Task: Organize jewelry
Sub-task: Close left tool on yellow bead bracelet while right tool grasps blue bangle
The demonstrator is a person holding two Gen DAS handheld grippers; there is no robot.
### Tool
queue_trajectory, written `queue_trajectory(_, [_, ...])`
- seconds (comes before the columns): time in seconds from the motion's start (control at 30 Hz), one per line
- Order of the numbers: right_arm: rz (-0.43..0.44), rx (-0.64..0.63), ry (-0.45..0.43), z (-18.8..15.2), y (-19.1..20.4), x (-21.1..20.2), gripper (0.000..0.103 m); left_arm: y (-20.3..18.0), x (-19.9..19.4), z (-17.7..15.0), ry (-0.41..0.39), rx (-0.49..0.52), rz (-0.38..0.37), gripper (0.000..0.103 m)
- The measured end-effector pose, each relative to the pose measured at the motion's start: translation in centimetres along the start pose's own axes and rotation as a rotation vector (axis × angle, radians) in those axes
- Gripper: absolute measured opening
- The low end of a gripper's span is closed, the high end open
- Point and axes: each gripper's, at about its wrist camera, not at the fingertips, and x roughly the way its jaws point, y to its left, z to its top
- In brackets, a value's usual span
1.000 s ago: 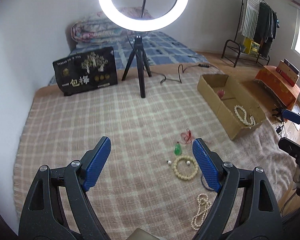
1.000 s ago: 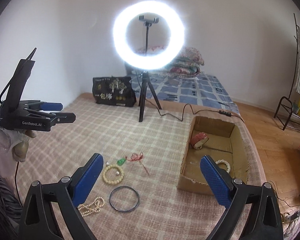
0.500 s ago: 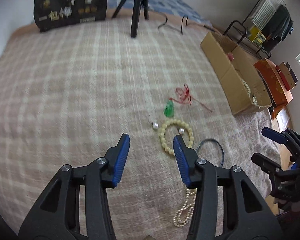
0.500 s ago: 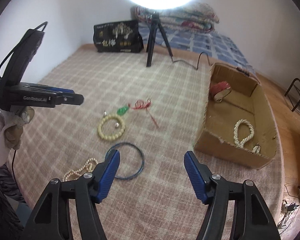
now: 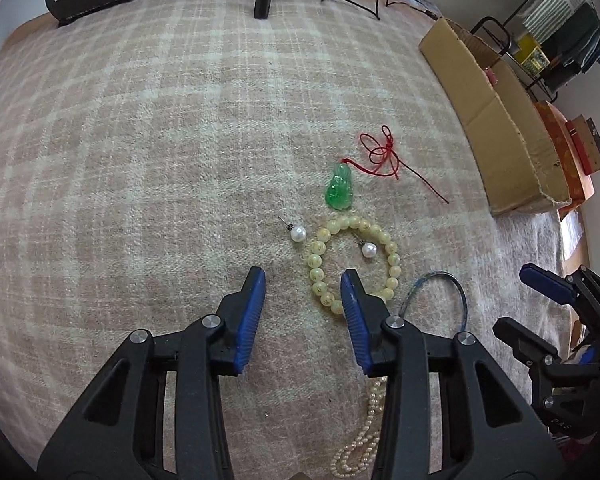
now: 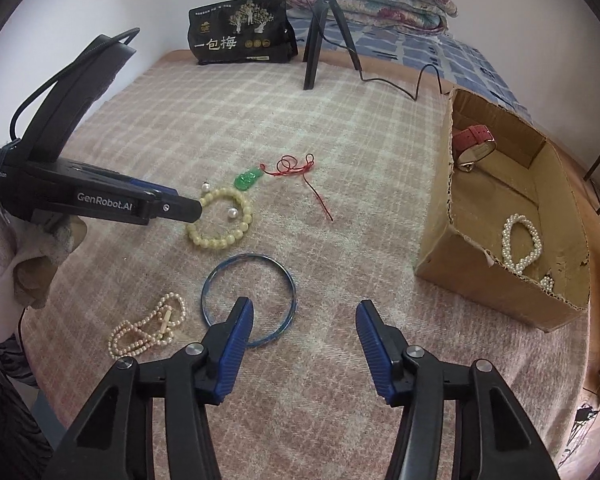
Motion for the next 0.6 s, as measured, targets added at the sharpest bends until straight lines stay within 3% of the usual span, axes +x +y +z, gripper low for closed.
queue_trajectory(0.17, [0.000, 0.011, 0.019, 0.0, -0.4, 0.8, 0.054, -0.6, 0.9, 0.5, 0.013, 0.016, 0.025, 0.040])
queue_trajectory(0.33, [-0.008, 0.004, 0.041, 0.1, -0.2, 1.8, 0.052, -2.5, 1.8, 0.1, -0.017, 0.111, 0.111, 0.039])
queue_trajectory(0.43, [-0.006, 0.013, 0.052, 0.0, -0.3, 2.4, 0.052, -3.2, 2.0, -0.2, -0.049, 0.149, 0.147, 0.034])
queue_trajectory(0.6, [-0.013, 0.013, 0.069, 0.1, 0.2, 3.3, 0.052, -3.9, 2.0, -0.5, -0.080, 0.168, 0.171, 0.011])
